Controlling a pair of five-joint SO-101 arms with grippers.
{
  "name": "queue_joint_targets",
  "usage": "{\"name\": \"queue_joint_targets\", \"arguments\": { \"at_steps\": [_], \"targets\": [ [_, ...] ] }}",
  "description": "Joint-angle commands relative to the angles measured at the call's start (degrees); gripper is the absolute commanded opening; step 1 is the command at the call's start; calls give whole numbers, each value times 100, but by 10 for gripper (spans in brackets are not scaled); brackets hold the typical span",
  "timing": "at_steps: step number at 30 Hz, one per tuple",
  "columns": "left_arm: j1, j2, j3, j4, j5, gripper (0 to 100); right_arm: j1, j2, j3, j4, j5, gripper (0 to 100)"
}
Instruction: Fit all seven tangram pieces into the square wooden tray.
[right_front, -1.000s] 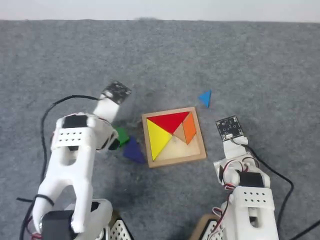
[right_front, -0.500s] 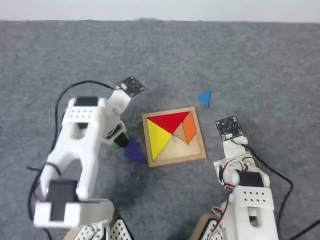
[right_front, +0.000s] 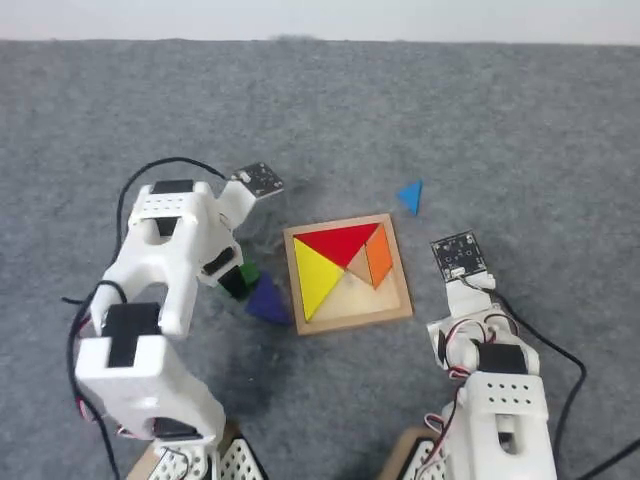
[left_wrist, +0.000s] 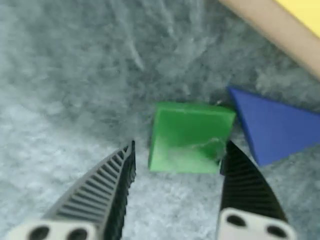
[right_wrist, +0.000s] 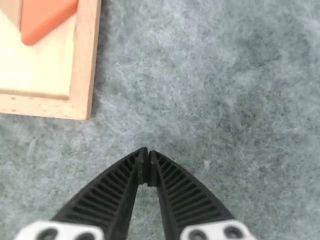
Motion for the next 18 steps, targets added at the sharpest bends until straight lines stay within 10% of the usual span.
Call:
{"name": "queue_joint_targets", "arguments": {
  "at_steps": [1,18],
  "targets": [
    [149,211,-251,-149,-44,257,-31,-119,-35,-31,70,9],
    [765,-1705,-338,862,695,64,-31,-119,-35,-31,70,9]
  ]
}}
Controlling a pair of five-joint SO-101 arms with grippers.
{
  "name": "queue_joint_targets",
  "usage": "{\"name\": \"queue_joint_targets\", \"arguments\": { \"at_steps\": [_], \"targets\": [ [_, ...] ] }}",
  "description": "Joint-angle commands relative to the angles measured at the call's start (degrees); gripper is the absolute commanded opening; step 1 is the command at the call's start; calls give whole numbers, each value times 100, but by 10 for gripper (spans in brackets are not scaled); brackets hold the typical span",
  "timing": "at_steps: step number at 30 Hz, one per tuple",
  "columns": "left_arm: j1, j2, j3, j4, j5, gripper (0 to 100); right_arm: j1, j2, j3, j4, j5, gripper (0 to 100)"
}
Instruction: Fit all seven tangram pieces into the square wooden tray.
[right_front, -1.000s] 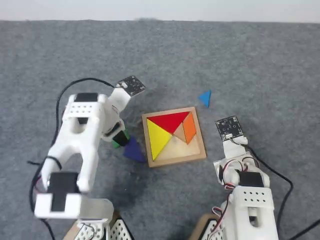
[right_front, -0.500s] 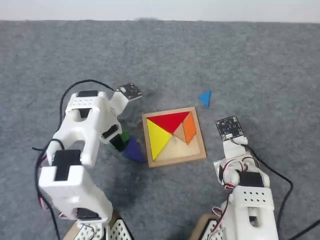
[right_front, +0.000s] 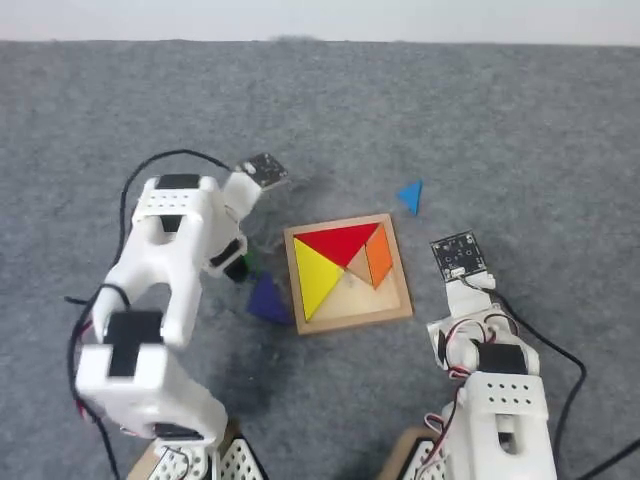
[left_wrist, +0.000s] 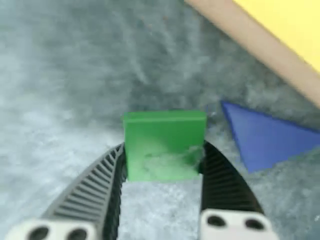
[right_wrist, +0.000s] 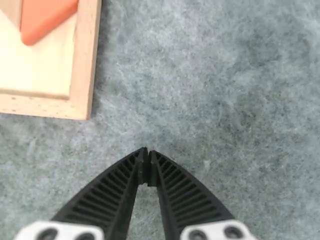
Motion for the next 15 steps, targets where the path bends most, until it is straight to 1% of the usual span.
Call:
{"name": "queue_joint_targets", "arguments": {
  "at_steps": [1,4,7,9,11,13,15],
  "targets": [
    [695,-1477,-154,844,422,64,-31,-119,-35,-31,70,9],
    [1459,-1916,-145,1240,1064,63,-31,-119,-35,-31,70,9],
    [2312,-1820,-101,1240,2215,62,-31,-119,-35,-31,70,9],
    [2796,-1556,-22,949,3024,61,-22,-119,-35,-31,70,9],
    [3130,-1143,4,615,3666,41,-22,-119,-35,-31,70,9],
    [3349,-677,-92,387,4202,17,-22,-119,-35,-31,70,9],
    [3516,-193,-312,325,4624,13,-22,-119,-35,-31,70,9]
  ]
}}
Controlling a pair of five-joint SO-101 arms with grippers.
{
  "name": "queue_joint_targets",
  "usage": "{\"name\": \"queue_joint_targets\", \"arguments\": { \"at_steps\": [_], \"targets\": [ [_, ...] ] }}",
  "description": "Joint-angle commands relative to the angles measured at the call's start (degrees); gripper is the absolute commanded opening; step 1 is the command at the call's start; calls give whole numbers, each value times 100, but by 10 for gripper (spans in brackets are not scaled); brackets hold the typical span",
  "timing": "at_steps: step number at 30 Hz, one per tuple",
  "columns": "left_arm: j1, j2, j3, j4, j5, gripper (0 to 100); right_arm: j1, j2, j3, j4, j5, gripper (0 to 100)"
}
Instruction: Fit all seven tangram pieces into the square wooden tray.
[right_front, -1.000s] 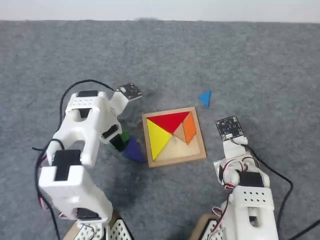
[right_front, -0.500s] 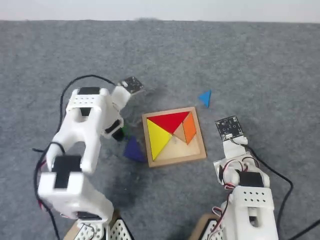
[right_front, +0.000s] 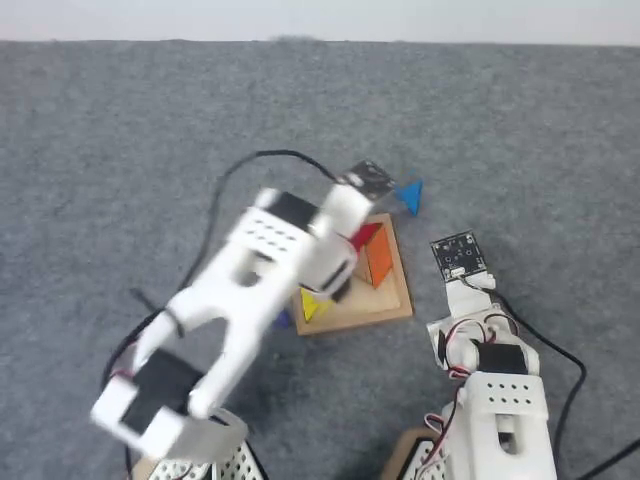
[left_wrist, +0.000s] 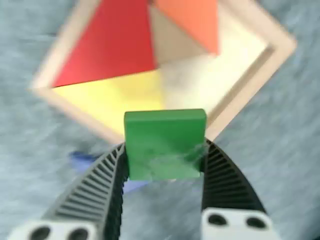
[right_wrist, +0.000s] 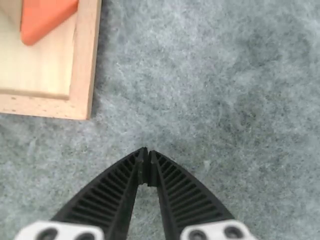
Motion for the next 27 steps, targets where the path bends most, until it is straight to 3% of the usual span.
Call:
{"name": "queue_joint_targets", "arguments": {
  "at_steps": [1,10,13,18,27],
  "targets": [
    [466,870,-514,-290,1143,13,-22,-119,-35,-31,70,9],
    [668,2004,-1516,-132,1398,14,-22,-119,-35,-40,70,9],
    [677,2031,-1560,-132,1371,60,-22,-119,-35,-40,70,9],
    [668,1846,-1393,-105,1222,183,-31,-119,-35,-40,70,9],
    [677,475,-646,-105,862,191,-31,-119,-35,-40,70,9]
  ]
}}
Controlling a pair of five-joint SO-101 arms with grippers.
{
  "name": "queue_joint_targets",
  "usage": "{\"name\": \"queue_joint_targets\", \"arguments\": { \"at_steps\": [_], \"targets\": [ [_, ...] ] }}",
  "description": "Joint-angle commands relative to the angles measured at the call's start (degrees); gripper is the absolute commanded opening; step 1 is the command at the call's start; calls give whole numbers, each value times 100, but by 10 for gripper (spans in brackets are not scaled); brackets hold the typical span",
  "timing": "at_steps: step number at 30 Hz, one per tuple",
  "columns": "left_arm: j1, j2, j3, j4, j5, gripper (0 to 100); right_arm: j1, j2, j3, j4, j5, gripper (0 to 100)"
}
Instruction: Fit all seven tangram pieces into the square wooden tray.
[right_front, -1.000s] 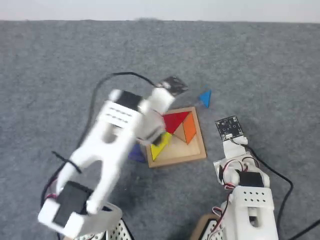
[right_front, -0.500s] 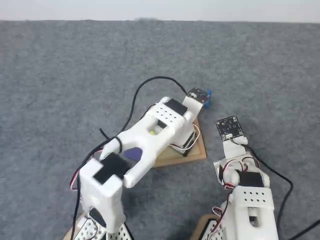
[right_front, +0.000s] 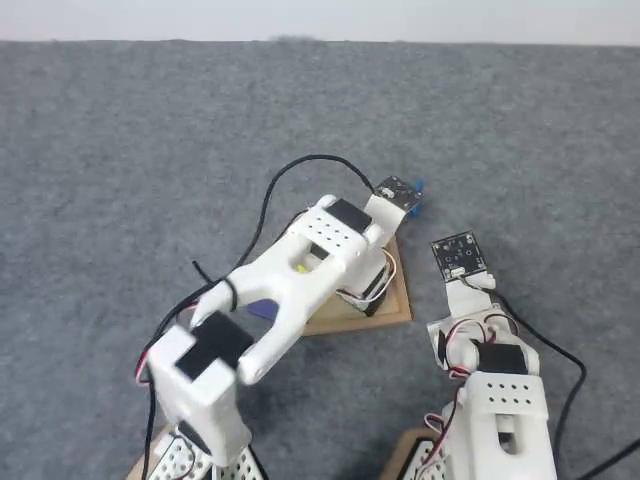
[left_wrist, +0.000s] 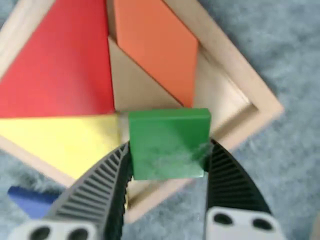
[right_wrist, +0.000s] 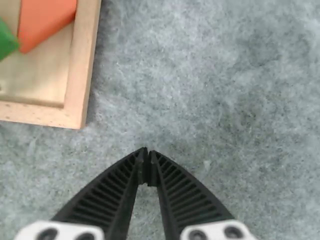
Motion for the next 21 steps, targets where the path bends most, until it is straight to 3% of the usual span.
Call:
{"name": "queue_joint_targets", "arguments": {
  "at_steps": [1,6,12,21],
  "targets": [
    [44,-1152,268,35,-149,192,-31,-119,-35,-40,70,9],
    [9,-1292,418,9,-237,194,-31,-119,-35,-40,70,9],
    [9,-958,400,9,-264,265,-31,-119,-35,-40,70,9],
    [9,-932,400,-158,-246,265,-31,-119,-35,-40,70,9]
  ]
}}
